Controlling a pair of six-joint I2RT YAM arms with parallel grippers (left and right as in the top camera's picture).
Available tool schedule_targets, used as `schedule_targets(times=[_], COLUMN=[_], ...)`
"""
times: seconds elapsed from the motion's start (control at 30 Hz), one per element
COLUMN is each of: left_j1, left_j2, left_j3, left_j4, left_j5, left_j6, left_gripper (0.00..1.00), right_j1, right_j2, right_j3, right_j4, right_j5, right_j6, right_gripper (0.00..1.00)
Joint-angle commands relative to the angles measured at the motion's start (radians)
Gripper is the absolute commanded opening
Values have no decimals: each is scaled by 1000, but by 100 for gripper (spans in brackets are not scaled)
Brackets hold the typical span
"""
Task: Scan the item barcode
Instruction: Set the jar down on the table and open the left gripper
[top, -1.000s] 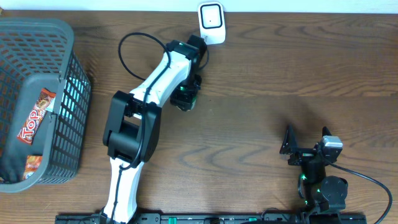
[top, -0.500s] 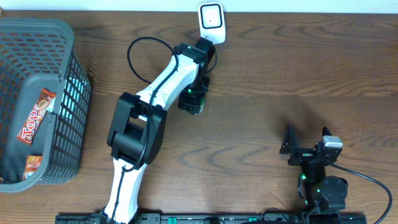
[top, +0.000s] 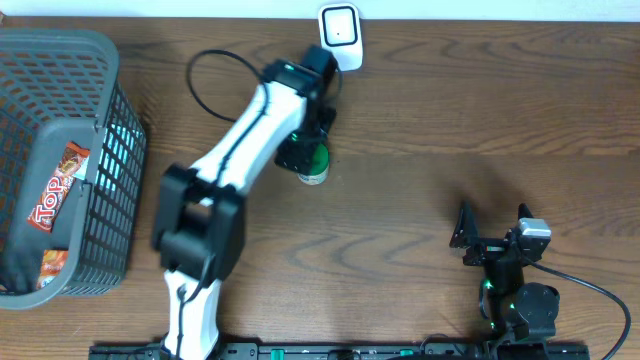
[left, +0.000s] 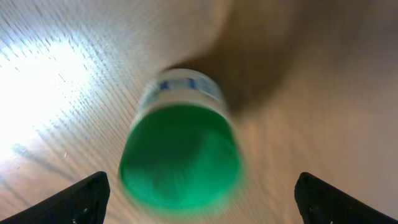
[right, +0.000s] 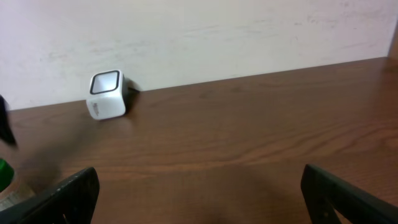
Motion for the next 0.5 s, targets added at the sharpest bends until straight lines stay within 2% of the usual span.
schedule_targets(times=[0.0, 0.17, 0.27, 0.47], left_j1=[39, 98, 146, 273], left_j2=[-159, -341, -461, -668], left_j3=[14, 14, 14, 14], left_j4=[-3, -5, -27, -76], left_j5=[-12, -41, -106, -220], left_j6=[151, 334, 442, 539], left_gripper=[96, 98, 98, 98], right_j1=[9, 9, 9, 9], right_j2=[-5, -5, -5, -5], right_j3=[-2, -2, -2, -2], right_j4=[-3, -3, -3, -3], right_j5=[9, 9, 9, 9], right_j6=[13, 13, 13, 13], right_gripper=[99, 99, 99, 99])
